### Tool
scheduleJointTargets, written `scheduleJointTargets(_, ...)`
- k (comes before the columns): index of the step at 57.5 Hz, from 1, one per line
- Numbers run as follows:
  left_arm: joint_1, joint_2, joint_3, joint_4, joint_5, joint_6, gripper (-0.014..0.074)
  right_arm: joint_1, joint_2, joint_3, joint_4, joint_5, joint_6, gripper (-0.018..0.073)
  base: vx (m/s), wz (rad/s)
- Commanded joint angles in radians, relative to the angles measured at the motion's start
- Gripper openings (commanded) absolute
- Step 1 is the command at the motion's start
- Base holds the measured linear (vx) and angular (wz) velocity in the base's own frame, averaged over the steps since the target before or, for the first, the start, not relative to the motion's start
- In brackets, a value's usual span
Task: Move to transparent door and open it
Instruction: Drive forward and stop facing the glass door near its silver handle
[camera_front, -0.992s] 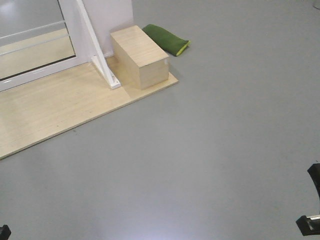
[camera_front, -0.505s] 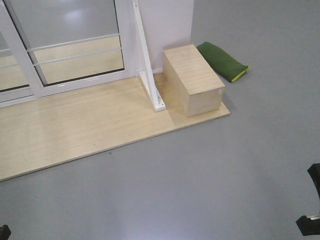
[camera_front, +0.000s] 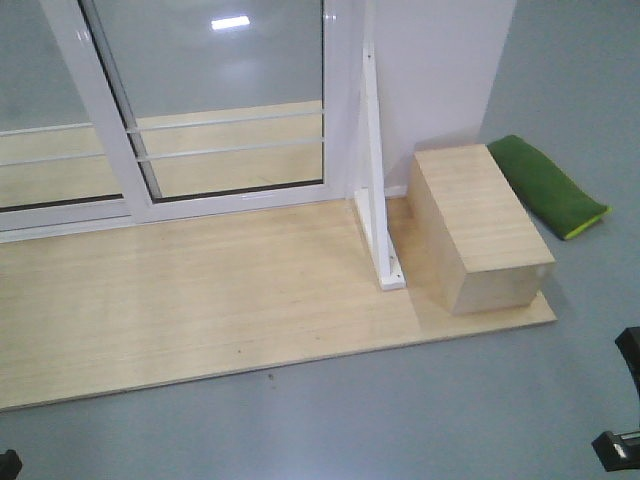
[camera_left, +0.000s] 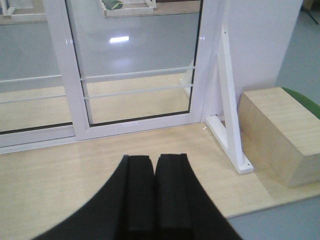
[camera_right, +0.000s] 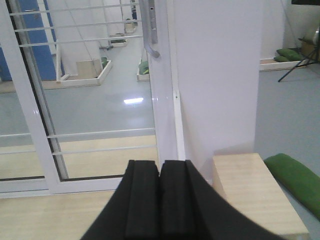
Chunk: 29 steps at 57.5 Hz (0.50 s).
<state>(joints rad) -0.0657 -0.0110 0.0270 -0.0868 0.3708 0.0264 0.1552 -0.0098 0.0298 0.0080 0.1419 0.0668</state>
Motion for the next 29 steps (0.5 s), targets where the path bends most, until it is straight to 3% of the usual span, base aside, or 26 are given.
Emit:
scheduleJointTargets(1,-0.004,-0.013,0.025,-0.003,-0.081,-0.002,0.0004,-0.002,-0.014,0.014,-0.008,-0.083,0.000,0.0013,0.52,0.35)
scheduleJointTargets(29,-0.004,-0.013,0.025,-0.003,-0.081,-0.002,0.0004,-0.002,-0.014,0.014,-0.008,-0.083,0.000,0.0013,0.49,0.24)
